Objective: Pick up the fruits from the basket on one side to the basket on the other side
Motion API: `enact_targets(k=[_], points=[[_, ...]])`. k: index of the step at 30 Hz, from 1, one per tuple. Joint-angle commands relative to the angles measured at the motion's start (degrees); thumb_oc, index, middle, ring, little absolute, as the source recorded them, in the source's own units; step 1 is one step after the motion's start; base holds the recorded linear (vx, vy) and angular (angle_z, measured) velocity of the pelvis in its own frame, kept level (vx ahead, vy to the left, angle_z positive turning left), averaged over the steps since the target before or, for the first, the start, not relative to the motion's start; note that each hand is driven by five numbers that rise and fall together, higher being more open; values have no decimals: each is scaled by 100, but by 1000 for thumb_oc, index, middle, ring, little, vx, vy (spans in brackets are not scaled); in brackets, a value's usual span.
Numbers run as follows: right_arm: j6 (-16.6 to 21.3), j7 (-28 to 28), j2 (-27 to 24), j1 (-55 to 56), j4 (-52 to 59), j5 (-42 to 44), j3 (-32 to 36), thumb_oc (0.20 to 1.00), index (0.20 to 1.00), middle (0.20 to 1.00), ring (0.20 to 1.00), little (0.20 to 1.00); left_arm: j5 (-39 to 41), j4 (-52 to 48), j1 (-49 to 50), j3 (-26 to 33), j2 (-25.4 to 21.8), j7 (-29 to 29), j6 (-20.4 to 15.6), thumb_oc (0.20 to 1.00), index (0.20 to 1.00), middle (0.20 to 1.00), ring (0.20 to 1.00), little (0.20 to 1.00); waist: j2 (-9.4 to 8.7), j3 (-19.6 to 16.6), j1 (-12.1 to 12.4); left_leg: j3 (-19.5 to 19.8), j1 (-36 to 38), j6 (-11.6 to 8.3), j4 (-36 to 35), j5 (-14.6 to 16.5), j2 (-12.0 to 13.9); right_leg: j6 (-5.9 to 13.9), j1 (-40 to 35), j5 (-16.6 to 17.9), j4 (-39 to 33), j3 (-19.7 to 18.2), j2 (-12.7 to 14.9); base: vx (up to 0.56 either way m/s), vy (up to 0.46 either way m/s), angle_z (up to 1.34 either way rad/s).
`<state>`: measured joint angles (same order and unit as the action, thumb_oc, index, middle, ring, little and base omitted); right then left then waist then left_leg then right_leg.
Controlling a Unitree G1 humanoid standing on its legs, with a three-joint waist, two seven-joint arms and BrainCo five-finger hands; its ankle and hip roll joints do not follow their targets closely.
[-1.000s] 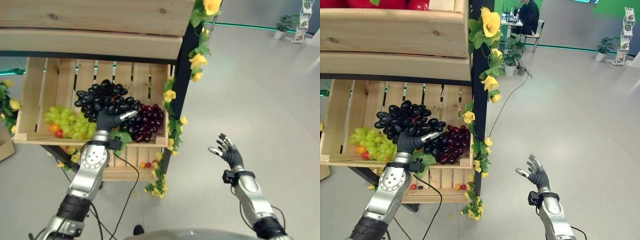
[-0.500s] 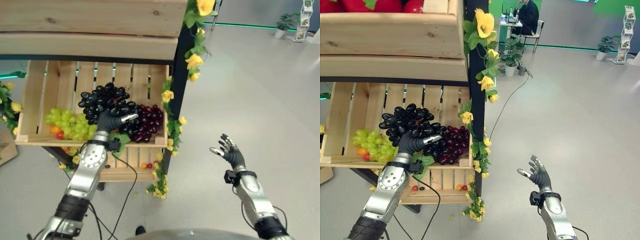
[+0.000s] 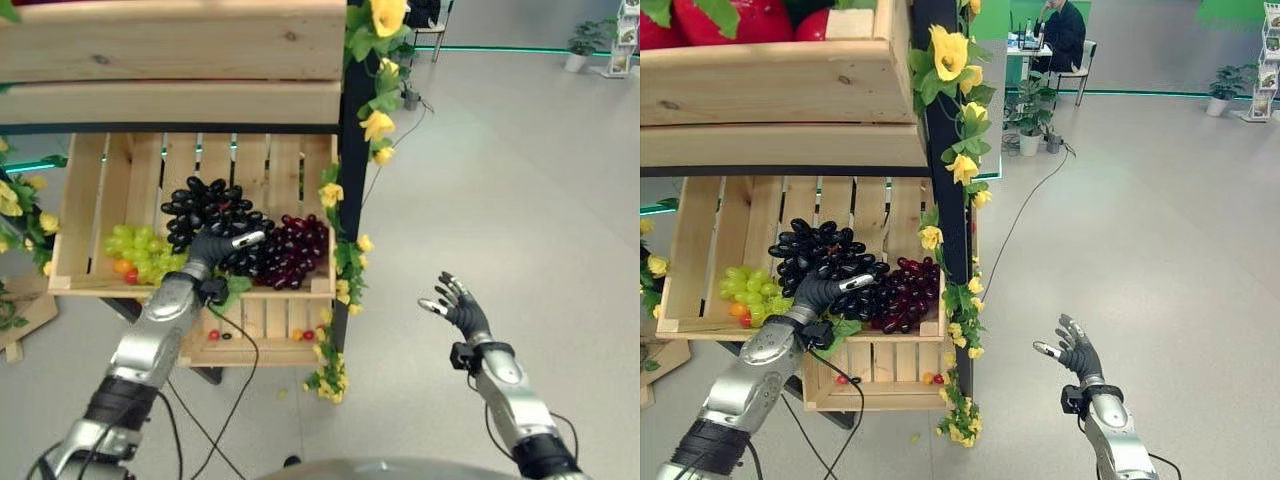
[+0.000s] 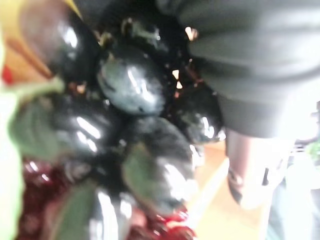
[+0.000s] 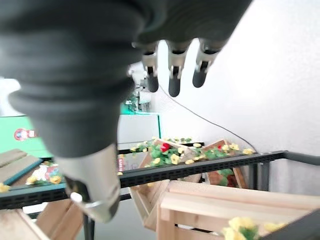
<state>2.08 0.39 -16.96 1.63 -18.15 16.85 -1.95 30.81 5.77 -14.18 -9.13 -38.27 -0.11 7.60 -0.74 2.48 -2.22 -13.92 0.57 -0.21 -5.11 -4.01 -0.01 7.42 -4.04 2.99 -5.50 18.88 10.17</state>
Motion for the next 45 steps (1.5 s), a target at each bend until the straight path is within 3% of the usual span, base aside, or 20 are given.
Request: enact_targets(k=[1, 3, 4, 10, 15, 24, 25, 26, 27, 28, 29, 30, 31, 36, 42, 45], points=[[226, 73, -146, -227, 453, -75, 105, 1000, 1000, 1000, 1000, 1000, -96, 1435, -1289, -6, -469, -41, 87, 1000, 1000, 1000, 1000, 1000, -116, 56, -205, 328, 404, -135, 246, 645, -50, 337, 62, 259, 165, 397, 139, -29, -9, 9], [231, 76, -151, -225, 455, -73, 85, 1000, 1000, 1000, 1000, 1000, -310, 1687, -1377, -89, -512, -103, 183, 1000, 1000, 1000, 1000, 1000, -123, 63, -205, 338, 393, -138, 254, 641, -49, 337, 66, 253, 175, 400, 140, -25, -8, 7], [245, 134, -143, -191, 445, -69, 100, 1000, 1000, 1000, 1000, 1000, -953, 1833, -1343, -1, -623, -229, 322, 1000, 1000, 1000, 1000, 1000, -138, 74, -188, 345, 396, -139, 251, 645, -52, 340, 59, 253, 172, 402, 144, 0, 0, 0], [244, 178, -96, -173, 411, -63, 69, 1000, 1000, 1000, 1000, 1000, -1102, 2084, -1314, 209, -417, -144, 359, 1000, 1000, 1000, 1000, 1000, -139, 77, -174, 338, 384, -141, 272, 650, -47, 318, 59, 224, 188, 417, 133, -9, -8, -3], [252, 304, -73, -100, 385, -53, 144, 1000, 1000, 1000, 1000, 1000, -1882, 2013, -1029, 452, -632, -326, 455, 1000, 1000, 1000, 1000, 1000, -154, 39, -154, 320, 419, -144, 278, 677, -45, 310, 26, 216, 171, 409, 122, 0, 0, 0], [309, 378, -120, -29, 324, 19, 172, 1000, 1000, 1000, 1000, 1000, -2053, 2230, -1691, 659, -1246, -88, 110, 1000, 1000, 1000, 1000, 1000, -128, 63, -190, 279, 456, -162, 277, 695, -9, 310, 14, 183, 194, 396, 76, 7, -4, -6], [361, 362, -135, -28, 288, 7, 146, 1000, 1000, 1000, 1000, 1000, -2604, 2194, -1925, 569, -1419, 38, -54, 1000, 1000, 1000, 1000, 1000, -134, 67, -198, 281, 455, -170, 275, 692, -3, 309, 21, 174, 199, 392, 65, 0, 0, 0], [363, 362, -128, -36, 284, 6, 153, 1000, 1000, 1000, 1000, 1000, -2609, 2204, -1947, 556, -1421, 38, -58, 1000, 1000, 1000, 1000, 1000, -147, 64, -197, 282, 431, -165, 278, 670, -14, 305, 40, 188, 197, 395, 77, 0, 0, 0], [442, 361, -153, -33, 274, -18, 141, 1000, 1000, 1000, 1000, 1000, -3375, 2069, -2077, 466, -1563, 262, -105, 1000, 1000, 1000, 1000, 1000, -149, 76, -199, 289, 447, -178, 274, 691, 6, 312, 31, 166, 202, 392, 62, 0, 0, 0], [592, 369, -190, 5, 315, -59, 129, 1000, 1000, 1000, 1000, 1000, -5155, 1919, -2094, 405, -1791, 575, -94, 1000, 1000, 1000, 1000, 1000, -184, 86, -206, 284, 467, -187, 270, 710, 8, 315, 29, 148, 199, 375, 55, 0, 0, 0], [595, 369, -191, 2, 314, -60, 130, 1000, 1000, 1000, 1000, 1000, -5176, 1907, -2086, 418, -1783, 571, -88, 1000, 1000, 1000, 1000, 1000, -191, 75, -211, 284, 438, -180, 272, 682, -5, 311, 54, 167, 196, 377, 69, 0, 0, 0], [733, 353, -296, 25, 347, -83, 44, 1000, 1000, 1000, 1000, 1000, -6778, 1843, -2095, 197, -1955, 682, -6, 1000, 1000, 1000, 1000, 1000, -222, 84, -243, 259, 461, -191, 271, 704, 7, 312, 55, 151, 193, 350, 57, 0, 0, 0], [737, 346, -382, 50, 355, -38, -2, 1000, 1000, 1000, 1000, 1000, -7404, 1761, -2154, 60, -2129, 600, -26, 1000, 1000, 1000, 1000, 1000, -195, 75, -249, 237, 500, -201, 260, 738, 19, 325, 33, 129, 191, 334, 43, 0, 0, 0], [839, 423, -474, 149, 420, 177, -65, 1000, 1000, 1000, 1000, 1000, -7811, 1381, -2237, -305, -2902, 370, -574, 1000, 1000, 1000, 1000, 1000, -179, 59, -229, 211, 528, -201, 253, 744, 24, 341, 8, 136, 182, 328, 49, 7, 1, 0], [915, 462, -499, 186, 412, 221, -116, 1000, 1000, 1000, 1000, 1000, -8474, 1260, -2377, -715, -3224, 408, -775, 1000, 1000, 1000, 1000, 1000, -184, 52, -242, 200, 562, -208, 229, 746, 35, 345, 4, 133, 170, 313, 33, 5, 0, 0], [988, 450, -517, 213, 395, 258, -116, 1000, 1000, 1000, 1000, 1000, -8490, 1076, -2444, -1082, -3558, 291, -1159, 1000, 1000, 1000, 1000, 1000, -157, 48, -243, 191, 569, -212, 210, 737, 24, 360, 5, 149, 154, 308, 34, 0, 0, 0]])
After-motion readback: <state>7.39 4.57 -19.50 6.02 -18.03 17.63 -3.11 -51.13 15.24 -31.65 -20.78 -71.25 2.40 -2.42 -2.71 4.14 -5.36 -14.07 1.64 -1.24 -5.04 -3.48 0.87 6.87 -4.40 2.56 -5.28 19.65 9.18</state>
